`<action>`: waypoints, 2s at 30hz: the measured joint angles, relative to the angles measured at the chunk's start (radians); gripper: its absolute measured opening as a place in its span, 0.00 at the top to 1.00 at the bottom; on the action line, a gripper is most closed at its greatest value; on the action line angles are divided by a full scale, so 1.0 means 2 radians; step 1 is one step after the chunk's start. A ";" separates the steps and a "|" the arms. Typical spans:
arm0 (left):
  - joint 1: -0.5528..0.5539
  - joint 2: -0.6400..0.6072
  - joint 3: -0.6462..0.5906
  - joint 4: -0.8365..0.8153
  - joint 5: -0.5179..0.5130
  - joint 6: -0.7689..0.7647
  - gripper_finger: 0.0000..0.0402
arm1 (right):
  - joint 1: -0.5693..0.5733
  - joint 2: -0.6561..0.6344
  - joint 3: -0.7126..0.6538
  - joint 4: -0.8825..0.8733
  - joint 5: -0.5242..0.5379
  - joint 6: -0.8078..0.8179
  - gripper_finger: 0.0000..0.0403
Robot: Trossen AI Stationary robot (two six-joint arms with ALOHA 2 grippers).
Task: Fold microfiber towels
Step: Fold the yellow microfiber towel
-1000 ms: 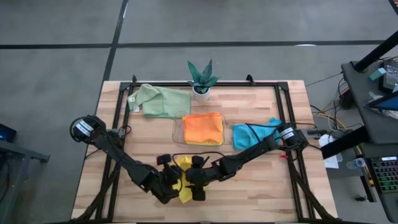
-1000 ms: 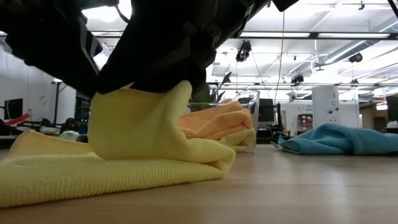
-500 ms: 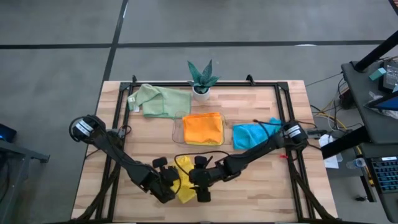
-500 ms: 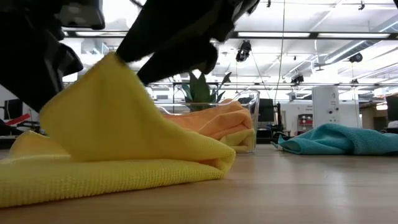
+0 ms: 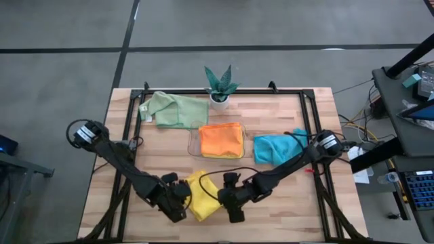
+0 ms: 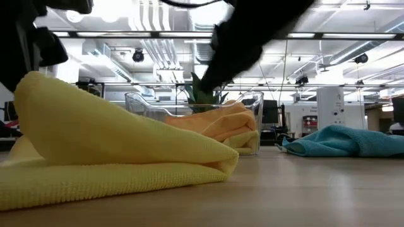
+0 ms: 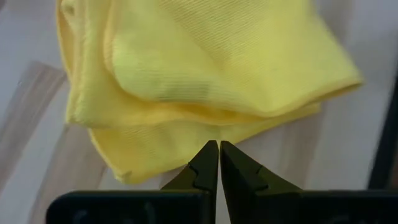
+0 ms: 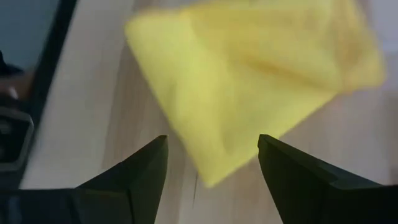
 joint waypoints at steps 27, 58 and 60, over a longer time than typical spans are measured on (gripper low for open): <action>0.000 0.056 0.003 0.241 -0.071 0.004 0.85 | 0.009 -0.006 -0.220 0.425 0.049 -0.065 0.41; 0.028 -0.033 0.002 0.029 -0.038 -0.204 0.93 | 0.004 -0.005 -0.254 0.427 0.080 -0.068 0.41; 0.030 -0.036 0.000 -0.005 -0.050 -0.239 0.90 | 0.004 -0.005 -0.254 0.426 0.080 -0.068 0.41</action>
